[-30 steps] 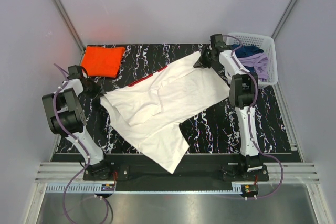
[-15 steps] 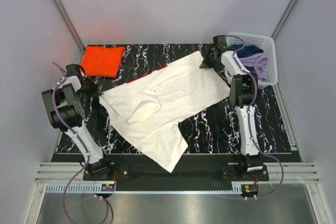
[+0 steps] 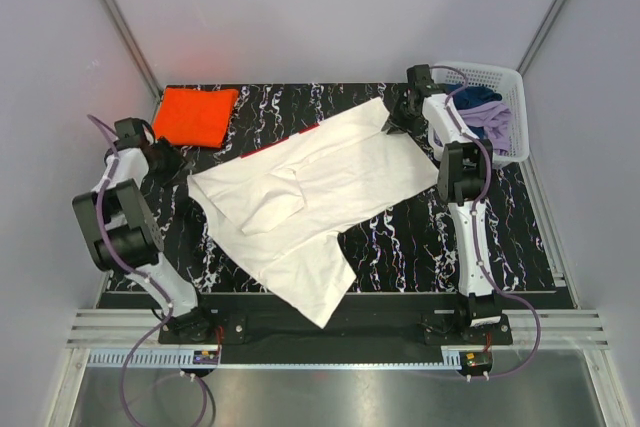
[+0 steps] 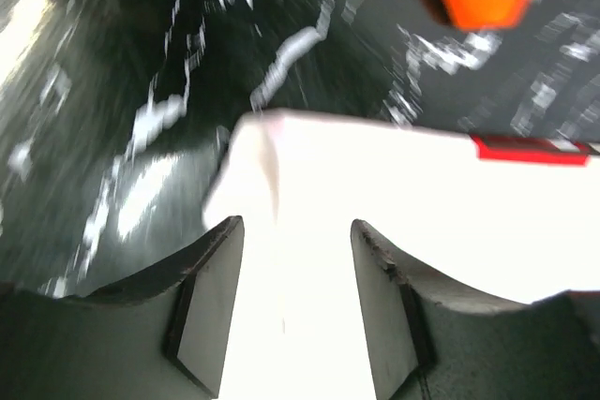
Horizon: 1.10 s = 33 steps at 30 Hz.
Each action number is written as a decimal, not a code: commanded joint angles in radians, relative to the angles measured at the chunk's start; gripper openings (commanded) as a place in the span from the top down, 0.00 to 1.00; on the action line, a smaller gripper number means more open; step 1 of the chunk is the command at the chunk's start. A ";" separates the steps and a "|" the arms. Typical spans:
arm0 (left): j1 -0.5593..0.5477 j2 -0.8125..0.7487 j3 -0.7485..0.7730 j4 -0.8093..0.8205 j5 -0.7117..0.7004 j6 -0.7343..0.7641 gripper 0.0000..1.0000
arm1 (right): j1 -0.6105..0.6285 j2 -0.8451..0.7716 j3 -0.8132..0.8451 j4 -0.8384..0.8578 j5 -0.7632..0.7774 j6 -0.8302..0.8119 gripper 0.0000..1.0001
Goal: Fold and stack the t-shirts
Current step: Fold the tshirt
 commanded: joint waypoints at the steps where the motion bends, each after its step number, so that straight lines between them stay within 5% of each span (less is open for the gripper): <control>1: -0.006 -0.237 -0.096 -0.017 -0.034 0.023 0.44 | 0.033 -0.173 -0.001 -0.092 0.051 -0.018 0.67; 6: -0.038 -0.459 -0.243 -0.043 0.012 0.010 0.43 | 0.113 -0.342 -0.165 -0.114 0.010 -0.070 0.57; 8: -0.099 -0.536 -0.326 -0.017 0.080 -0.003 0.51 | 0.161 -0.431 -0.291 -0.062 -0.118 -0.070 0.55; 11: -0.213 -0.563 -0.409 0.032 0.124 -0.039 0.55 | 0.230 -0.523 -0.486 0.106 -0.330 -0.014 0.42; 16: -0.279 -0.509 -0.490 0.162 0.180 -0.135 0.52 | 0.325 -0.553 -0.726 0.390 -0.504 0.144 0.40; 33: -0.278 -0.259 -0.332 0.121 0.137 -0.114 0.53 | 0.435 -0.378 -0.790 0.512 -0.533 0.201 0.42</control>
